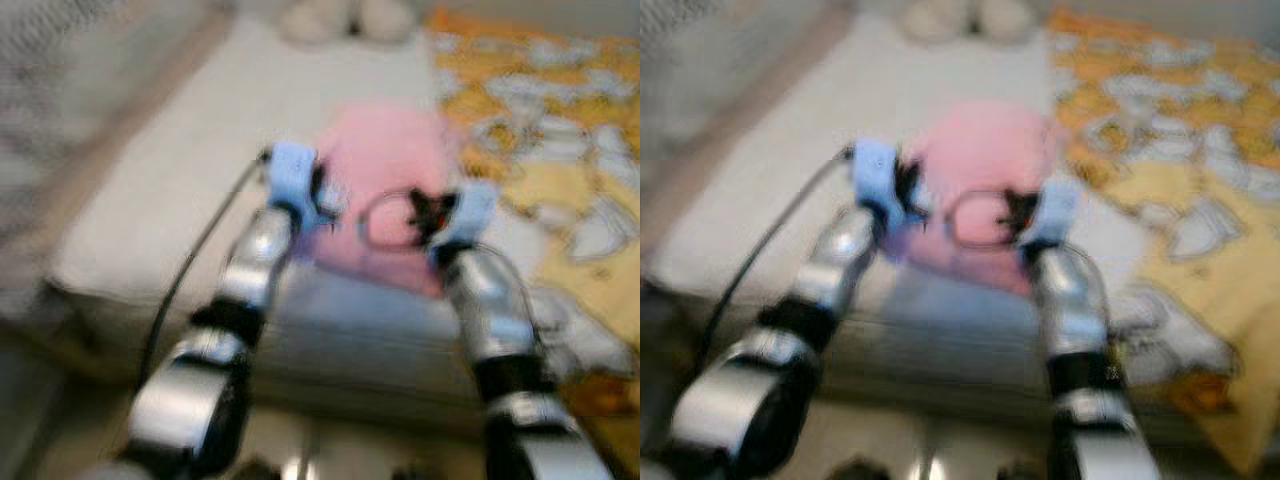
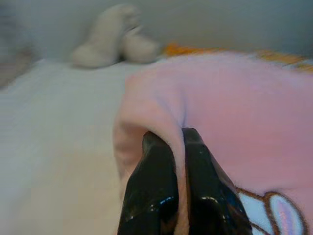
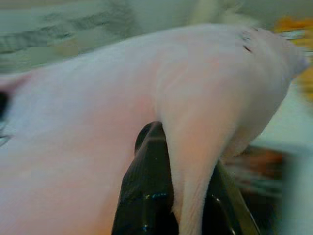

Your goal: Clean up the room

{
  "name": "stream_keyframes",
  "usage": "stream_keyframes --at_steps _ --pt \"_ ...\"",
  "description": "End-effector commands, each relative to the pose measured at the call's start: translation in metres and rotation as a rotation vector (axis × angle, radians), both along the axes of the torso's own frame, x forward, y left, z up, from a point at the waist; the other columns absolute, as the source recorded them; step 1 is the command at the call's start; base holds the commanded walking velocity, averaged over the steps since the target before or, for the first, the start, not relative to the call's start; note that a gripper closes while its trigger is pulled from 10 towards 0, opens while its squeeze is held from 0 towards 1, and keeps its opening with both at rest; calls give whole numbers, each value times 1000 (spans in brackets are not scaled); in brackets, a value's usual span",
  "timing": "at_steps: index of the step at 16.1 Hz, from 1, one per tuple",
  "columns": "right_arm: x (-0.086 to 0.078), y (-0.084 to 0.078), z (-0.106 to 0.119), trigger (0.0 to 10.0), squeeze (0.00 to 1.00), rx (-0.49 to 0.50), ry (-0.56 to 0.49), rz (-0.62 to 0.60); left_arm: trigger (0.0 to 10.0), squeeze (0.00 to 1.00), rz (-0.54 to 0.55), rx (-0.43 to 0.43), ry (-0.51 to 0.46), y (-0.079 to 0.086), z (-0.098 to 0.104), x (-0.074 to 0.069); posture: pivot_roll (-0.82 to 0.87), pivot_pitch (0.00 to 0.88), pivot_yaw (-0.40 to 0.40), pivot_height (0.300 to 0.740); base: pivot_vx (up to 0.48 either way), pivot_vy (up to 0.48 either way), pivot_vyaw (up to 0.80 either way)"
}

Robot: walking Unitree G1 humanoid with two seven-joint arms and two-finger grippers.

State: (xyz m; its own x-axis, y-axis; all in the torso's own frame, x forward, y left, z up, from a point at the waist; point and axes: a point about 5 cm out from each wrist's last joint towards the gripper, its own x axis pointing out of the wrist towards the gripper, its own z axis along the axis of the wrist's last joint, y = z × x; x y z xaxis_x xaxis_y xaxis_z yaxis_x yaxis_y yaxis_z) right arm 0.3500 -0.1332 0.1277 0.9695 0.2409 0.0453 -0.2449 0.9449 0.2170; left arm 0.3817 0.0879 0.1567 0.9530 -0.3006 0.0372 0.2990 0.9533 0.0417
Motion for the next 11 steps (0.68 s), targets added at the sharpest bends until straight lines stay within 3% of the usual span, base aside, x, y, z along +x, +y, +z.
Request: stream_keyframes --at_steps 1,4,9,11 --pt "1 -16 5 10000 0 -16 -21 -47 10000 0 46 -19 -39 1 12 3 -46 0 22 740 0 394 0" --pt "-1 -14 -2 10000 0 -53 3 -17 10000 0 208 -67 47 23 0 7 -41 0 12 740 0 0 0" --pt "1 -14 -5 10000 0 -81 23 8 10000 0 239 -19 45 29 -5 5 -19 0 0 740 0 0 0" --pt "3 -13 -3 10000 0 -76 24 15 10000 0 251 -32 32 31 -4 4 -8 0 0 740 480 0 0"
